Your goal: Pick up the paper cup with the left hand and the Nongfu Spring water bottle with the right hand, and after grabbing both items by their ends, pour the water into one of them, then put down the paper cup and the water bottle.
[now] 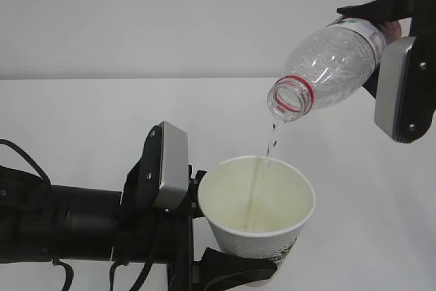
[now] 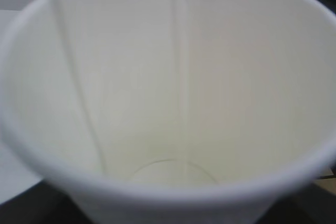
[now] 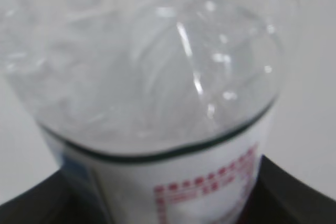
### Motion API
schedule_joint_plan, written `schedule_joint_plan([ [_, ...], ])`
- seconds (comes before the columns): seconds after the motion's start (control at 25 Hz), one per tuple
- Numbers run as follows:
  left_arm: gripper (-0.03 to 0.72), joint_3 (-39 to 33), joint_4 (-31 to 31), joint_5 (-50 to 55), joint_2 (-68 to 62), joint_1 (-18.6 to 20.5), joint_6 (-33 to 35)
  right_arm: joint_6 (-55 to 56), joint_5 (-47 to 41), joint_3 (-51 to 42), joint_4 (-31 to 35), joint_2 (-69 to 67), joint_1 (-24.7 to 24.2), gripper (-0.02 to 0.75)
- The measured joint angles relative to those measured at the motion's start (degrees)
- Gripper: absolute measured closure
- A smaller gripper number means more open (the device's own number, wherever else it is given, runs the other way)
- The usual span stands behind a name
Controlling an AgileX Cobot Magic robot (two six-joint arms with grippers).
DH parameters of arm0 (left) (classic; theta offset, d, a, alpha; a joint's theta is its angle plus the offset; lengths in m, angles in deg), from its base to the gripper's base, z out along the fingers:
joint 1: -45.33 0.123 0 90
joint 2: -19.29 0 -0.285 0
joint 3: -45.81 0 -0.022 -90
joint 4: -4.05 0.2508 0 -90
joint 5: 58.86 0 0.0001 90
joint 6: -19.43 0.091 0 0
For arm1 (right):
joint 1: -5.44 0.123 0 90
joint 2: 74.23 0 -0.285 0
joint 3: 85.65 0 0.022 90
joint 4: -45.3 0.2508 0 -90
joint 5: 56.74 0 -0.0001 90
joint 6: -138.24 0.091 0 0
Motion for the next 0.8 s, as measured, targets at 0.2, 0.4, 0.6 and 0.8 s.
schedule_joint_plan([
  [0.2, 0.144, 0.1, 0.0, 0.0, 0.0, 0.0, 0.0, -0.1, 0.0, 0.0, 0.0, 0.0, 0.0, 0.253],
  [0.4, 0.144, 1.1, 0.0, 0.1, 0.0, 0.0, 0.0, -0.4, 0.0, 0.0, 0.0, 0.0, 0.0, 0.253],
  [0.6, 0.144, 1.4, 0.0, 0.1, 0.0, 0.0, 0.0, -0.6, 0.0, 0.0, 0.0, 0.0, 0.0, 0.253],
  [0.8, 0.144, 1.4, 0.0, 0.2, 0.0, -0.2, 0.0, -0.6, 0.0, 0.0, 0.0, 0.0, 0.0, 0.253],
])
